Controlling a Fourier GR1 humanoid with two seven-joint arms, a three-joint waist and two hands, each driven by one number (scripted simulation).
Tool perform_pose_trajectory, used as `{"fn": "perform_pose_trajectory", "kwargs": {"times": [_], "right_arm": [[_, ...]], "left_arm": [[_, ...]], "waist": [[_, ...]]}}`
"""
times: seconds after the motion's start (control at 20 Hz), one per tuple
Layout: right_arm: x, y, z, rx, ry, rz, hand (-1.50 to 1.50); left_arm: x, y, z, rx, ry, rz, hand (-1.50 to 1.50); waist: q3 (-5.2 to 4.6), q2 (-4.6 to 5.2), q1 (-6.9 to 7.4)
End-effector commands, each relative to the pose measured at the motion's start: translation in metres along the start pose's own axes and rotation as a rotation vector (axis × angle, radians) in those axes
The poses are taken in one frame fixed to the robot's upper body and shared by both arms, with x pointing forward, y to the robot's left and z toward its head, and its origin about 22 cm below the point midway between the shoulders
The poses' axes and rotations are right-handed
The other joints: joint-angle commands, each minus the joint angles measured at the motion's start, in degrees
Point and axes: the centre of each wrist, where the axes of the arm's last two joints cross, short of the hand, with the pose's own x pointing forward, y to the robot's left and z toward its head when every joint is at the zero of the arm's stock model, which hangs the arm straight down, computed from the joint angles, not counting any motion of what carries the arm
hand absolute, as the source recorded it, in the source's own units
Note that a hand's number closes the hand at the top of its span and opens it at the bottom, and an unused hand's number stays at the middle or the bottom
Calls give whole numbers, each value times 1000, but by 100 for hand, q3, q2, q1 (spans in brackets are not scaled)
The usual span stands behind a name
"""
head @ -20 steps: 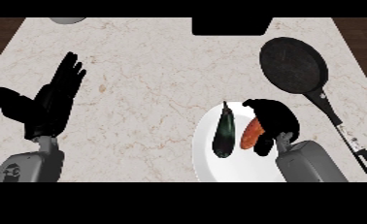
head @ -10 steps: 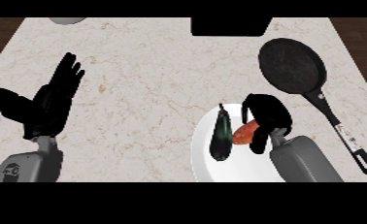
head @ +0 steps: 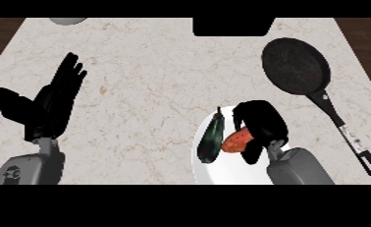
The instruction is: Pick the sweet potato from the plate and place it in the pan
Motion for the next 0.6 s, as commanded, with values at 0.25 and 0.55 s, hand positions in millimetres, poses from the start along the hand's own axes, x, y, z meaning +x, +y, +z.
{"fn": "perform_pose_trajectory", "kwargs": {"times": [0.25,0.55], "right_arm": [[34,-32,49,-347,-223,182,150],[55,-105,105,-593,-237,178,150]], "left_arm": [[-2,12,-9,11,12,-11,0],[-2,10,-4,22,6,-2,0]], "waist": [[7,-11,-88],[3,-13,-55]]}}
